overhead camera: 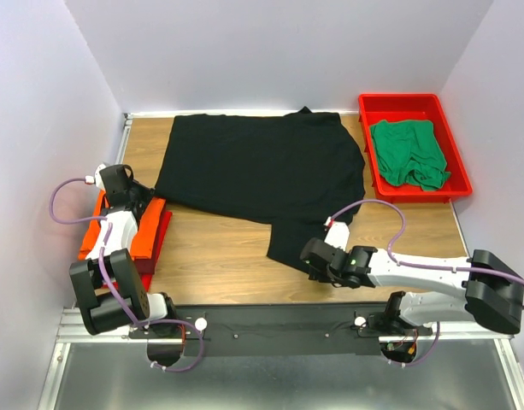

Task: Fold and stack the t-shirts
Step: Flatten the tshirt out, then fold the tshirt

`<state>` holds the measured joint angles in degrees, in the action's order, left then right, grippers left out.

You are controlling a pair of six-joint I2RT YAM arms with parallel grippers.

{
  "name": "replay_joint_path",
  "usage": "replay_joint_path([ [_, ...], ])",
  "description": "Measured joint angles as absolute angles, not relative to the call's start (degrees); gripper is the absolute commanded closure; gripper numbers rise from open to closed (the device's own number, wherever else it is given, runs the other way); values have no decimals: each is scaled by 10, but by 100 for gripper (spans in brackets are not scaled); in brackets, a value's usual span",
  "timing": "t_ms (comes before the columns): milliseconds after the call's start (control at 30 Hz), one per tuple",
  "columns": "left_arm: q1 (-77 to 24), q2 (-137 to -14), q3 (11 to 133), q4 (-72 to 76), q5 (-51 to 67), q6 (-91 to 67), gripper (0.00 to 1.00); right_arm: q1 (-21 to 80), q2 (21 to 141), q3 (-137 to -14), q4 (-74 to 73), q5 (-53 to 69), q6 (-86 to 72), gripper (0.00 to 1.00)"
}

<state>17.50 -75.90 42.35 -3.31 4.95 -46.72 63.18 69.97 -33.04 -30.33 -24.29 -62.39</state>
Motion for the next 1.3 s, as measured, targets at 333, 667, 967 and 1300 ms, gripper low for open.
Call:
replay_joint_path([
  [333,174,-759,423,-33,49,-467,100,632,702,-336,-326,-276,-628,45],
  [667,165,-760,423,-31,49,-467,100,639,756,-343,-279,-293,-620,100],
  [967,158,-760,424,-38,32,-459,100,660,674,-373,-328,-259,-598,100],
  [1300,128,-771,456,-66,-5,-448,100,617,677,-497,-386,-313,-542,99],
])
